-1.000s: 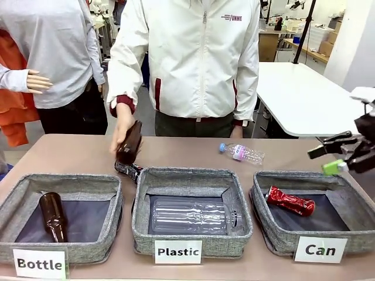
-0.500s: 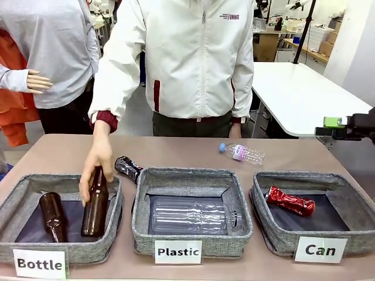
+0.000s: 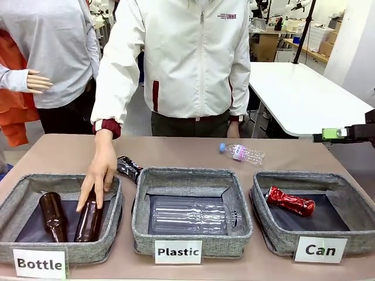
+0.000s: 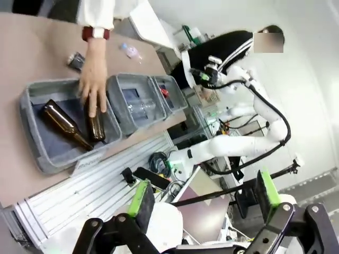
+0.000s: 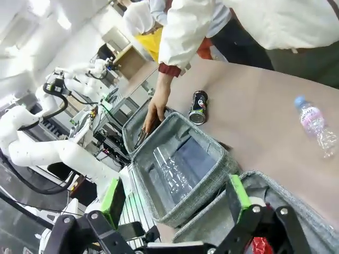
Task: Sort the can waste into the basket.
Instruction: Pick up the can waste from the table and place it in the right Fabric basket.
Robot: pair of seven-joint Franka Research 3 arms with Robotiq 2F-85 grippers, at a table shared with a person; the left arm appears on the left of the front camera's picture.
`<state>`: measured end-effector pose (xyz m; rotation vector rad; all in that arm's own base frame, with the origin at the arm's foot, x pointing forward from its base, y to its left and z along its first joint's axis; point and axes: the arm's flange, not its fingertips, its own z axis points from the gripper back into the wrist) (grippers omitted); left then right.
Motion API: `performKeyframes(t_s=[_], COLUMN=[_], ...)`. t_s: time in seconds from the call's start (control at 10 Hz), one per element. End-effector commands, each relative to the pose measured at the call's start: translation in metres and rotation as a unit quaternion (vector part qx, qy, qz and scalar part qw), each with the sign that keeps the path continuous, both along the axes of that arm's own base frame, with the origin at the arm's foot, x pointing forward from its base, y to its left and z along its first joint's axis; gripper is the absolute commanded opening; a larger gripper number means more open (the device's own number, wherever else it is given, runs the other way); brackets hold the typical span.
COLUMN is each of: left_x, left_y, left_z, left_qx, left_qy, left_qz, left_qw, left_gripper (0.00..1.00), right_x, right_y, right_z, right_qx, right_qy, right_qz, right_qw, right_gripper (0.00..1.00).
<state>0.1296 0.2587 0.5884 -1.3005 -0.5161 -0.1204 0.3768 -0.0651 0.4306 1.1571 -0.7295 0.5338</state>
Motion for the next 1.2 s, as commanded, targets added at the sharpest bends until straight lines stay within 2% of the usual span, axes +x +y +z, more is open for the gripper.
performKeyframes(t_s=[0.0, 0.2, 0.4, 0.5, 0.7, 0.9, 1.1], left_x=[0.009, 0.014, 0.030, 0.046, 0.058, 0.067, 0.071], left_y=[0.007, -0.017, -0.058, -0.092, -0.140, -0.164, -0.154], left_z=[0.000, -0.004, -0.010, -0.016, -0.034, -0.051, -0.047], left_qx=[-0.018, -0.008, 0.007, 0.013, 0.040, 0.066, 0.047], left_qy=[-0.003, -0.001, 0.006, 0.025, 0.059, 0.085, 0.087], left_qz=[0.019, -0.007, -0.058, -0.107, -0.163, -0.185, -0.170], left_qw=[1.000, 1.000, 0.998, 0.994, 0.984, 0.977, 0.981], left_gripper=[1.00, 1.00, 1.00, 1.00, 1.00, 1.00, 1.00], right_x=[0.001, 0.001, 0.001, 0.001, 0.001, 0.001, 0.001], right_y=[-0.004, -0.004, -0.004, -0.004, -0.004, -0.004, -0.004], right_z=[0.003, 0.003, 0.003, 0.003, 0.003, 0.003, 0.003], right_qx=[-0.002, -0.002, -0.002, -0.002, -0.002, -0.002, -0.002], right_qy=[-0.009, -0.009, -0.009, -0.009, -0.009, -0.009, -0.009], right_qz=[0.004, 0.004, 0.004, 0.004, 0.004, 0.004, 0.004], right_qw=[1.000, 1.000, 1.000, 1.000, 1.000, 1.000, 1.000], right_gripper=[1.00, 1.00, 1.00, 1.00, 1.00, 1.00, 1.00])
